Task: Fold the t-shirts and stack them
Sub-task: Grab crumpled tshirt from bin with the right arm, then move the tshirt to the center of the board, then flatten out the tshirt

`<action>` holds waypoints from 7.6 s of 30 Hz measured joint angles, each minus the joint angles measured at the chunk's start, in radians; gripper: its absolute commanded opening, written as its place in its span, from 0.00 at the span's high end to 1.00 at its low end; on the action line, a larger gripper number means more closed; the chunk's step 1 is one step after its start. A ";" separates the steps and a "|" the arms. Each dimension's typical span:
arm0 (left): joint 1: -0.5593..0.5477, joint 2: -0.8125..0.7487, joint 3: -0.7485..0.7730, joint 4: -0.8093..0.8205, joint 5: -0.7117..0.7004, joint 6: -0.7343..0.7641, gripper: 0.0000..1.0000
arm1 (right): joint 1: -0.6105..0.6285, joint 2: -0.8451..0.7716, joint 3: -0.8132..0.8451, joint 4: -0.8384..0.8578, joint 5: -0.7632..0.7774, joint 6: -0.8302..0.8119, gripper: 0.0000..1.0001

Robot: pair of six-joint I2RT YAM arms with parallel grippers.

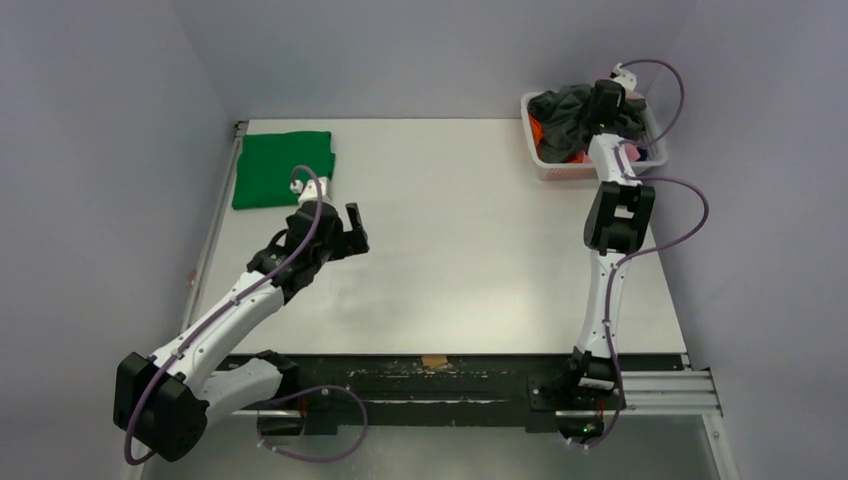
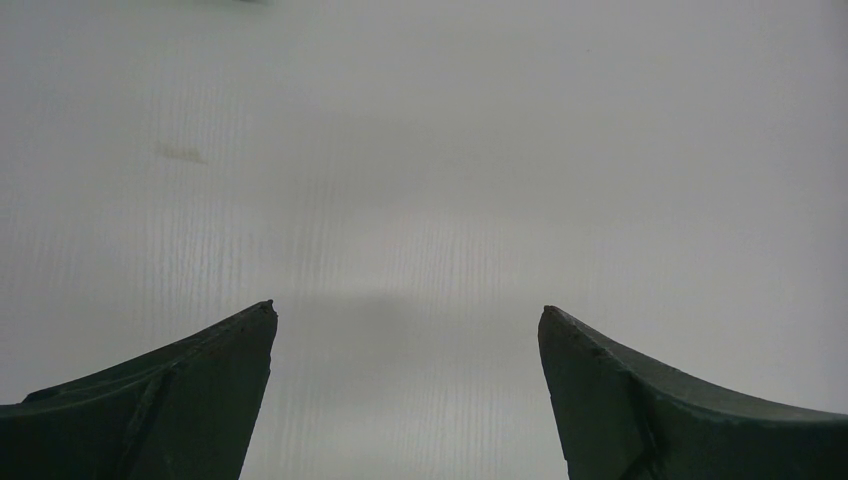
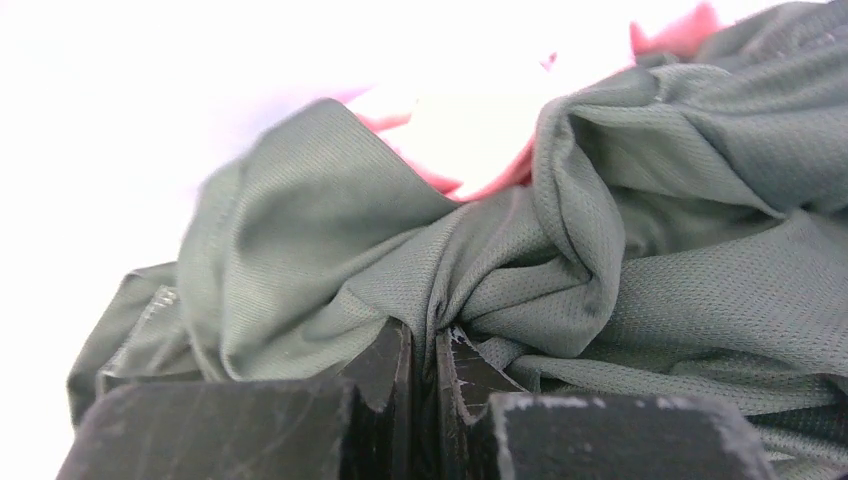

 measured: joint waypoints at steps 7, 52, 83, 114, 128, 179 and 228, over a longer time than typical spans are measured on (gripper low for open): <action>0.000 0.000 0.001 0.000 -0.005 0.000 0.00 | 0.002 -0.032 -0.025 0.088 -0.082 0.038 1.00; 0.000 -0.488 -0.143 -0.182 0.054 -0.105 0.00 | 0.558 -1.082 -0.981 -0.284 -0.458 -0.215 0.27; 0.018 0.163 -0.243 0.111 0.287 -0.186 0.41 | 0.954 -1.176 -1.550 -0.249 0.017 0.134 0.36; 0.023 -0.134 -0.092 0.050 0.267 -0.097 1.00 | 0.940 -1.438 -1.459 -0.326 0.286 0.185 1.00; 0.018 -0.638 0.357 -0.100 0.137 0.057 1.00 | 0.940 -1.985 -1.139 -0.336 0.099 -0.023 1.00; 0.220 0.427 0.259 -0.043 0.268 -0.013 1.00 | 0.405 -0.975 -1.444 -0.223 -0.071 0.248 0.49; 0.220 -0.169 0.168 -0.246 0.311 -0.010 1.00 | 0.405 -1.518 -1.466 -0.534 -0.166 0.217 0.43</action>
